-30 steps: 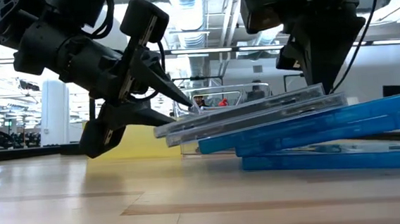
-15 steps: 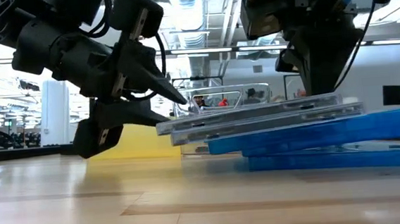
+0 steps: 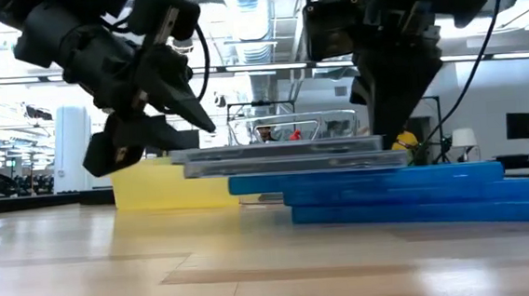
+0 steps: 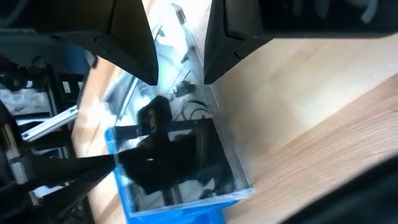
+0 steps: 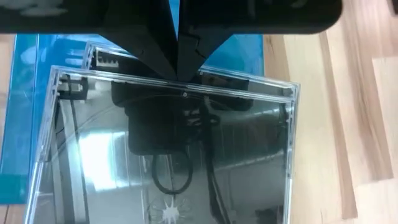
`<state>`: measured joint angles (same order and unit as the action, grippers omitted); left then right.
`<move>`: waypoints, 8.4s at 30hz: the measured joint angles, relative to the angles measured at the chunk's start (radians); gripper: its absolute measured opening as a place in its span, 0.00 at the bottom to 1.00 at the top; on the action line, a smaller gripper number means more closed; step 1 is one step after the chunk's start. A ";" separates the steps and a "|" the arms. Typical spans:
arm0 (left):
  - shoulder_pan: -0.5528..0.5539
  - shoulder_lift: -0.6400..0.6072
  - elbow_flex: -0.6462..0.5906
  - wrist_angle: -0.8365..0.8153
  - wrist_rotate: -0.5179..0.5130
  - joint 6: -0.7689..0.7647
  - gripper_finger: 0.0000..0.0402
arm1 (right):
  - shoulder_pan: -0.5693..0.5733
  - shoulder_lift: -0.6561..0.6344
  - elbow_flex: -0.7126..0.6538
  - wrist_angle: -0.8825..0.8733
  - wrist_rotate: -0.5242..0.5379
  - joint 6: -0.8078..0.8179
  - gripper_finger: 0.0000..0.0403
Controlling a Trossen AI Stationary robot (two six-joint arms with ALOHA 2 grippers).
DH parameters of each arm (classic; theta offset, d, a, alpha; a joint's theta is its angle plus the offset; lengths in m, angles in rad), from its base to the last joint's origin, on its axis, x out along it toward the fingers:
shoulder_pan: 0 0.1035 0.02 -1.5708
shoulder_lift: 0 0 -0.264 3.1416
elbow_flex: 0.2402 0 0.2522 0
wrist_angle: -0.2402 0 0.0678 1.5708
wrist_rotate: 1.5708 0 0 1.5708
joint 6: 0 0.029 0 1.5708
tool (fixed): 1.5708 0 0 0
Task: Pick & place jewel cases by type
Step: Put the black CD case into the transparent bin
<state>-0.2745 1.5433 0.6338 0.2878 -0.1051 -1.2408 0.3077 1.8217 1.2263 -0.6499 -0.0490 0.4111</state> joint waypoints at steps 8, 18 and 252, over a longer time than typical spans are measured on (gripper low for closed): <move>0.000 -0.009 -0.001 -0.033 0.007 -0.001 0.30 | -0.005 0.000 -0.001 0.008 -0.014 0.000 0.00; -0.009 -0.004 -0.002 -0.082 0.004 -0.007 0.30 | -0.004 0.000 -0.002 0.004 -0.020 0.000 0.00; 0.562 0.664 1.614 -1.617 0.119 1.599 0.21 | -0.422 -0.549 -0.240 -0.489 0.047 -0.027 0.00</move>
<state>0.2877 2.2068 2.2478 -1.3294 0.0143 0.3578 -0.1141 1.2728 0.9863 -1.1386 -0.0021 0.3836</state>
